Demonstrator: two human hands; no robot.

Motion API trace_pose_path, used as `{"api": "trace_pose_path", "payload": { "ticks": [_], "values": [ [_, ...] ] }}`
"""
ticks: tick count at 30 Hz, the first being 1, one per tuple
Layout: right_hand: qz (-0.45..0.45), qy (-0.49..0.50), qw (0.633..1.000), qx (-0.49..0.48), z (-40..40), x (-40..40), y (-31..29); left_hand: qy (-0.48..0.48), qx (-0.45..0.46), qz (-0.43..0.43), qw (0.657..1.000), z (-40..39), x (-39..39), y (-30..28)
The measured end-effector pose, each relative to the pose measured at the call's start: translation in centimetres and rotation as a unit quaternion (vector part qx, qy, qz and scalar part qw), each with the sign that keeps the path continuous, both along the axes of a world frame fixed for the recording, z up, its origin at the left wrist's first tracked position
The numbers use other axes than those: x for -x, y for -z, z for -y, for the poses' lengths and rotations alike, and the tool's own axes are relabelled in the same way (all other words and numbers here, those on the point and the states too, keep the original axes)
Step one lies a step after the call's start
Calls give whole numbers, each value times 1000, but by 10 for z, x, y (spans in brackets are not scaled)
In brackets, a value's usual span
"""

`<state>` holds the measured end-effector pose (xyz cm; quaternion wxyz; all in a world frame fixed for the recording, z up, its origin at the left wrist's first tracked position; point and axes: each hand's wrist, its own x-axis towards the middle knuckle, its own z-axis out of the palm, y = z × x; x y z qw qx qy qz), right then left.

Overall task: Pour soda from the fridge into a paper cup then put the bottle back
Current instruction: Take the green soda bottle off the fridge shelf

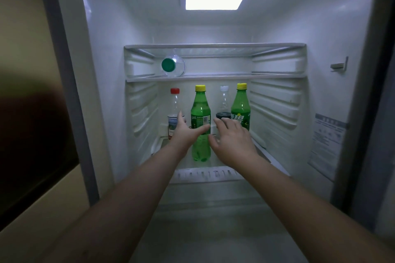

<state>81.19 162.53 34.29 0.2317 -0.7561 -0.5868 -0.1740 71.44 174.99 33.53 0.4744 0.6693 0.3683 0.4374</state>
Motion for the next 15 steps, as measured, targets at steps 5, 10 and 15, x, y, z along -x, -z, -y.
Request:
{"api": "trace_pose_path", "payload": {
  "ticks": [5, 10, 15],
  "values": [
    [-31, -7, 999, 2, -6, -4, 5, 19, 34, 9, 999, -19, -19, 11],
    [-41, -5, 999, -19, -6, -10, 8, 23, 6, 35, 999, -25, -30, 20],
    [-52, 3, 999, -8, 1, -19, 7, 29, 4, 81, 996, -16, -33, 19]
  ]
}}
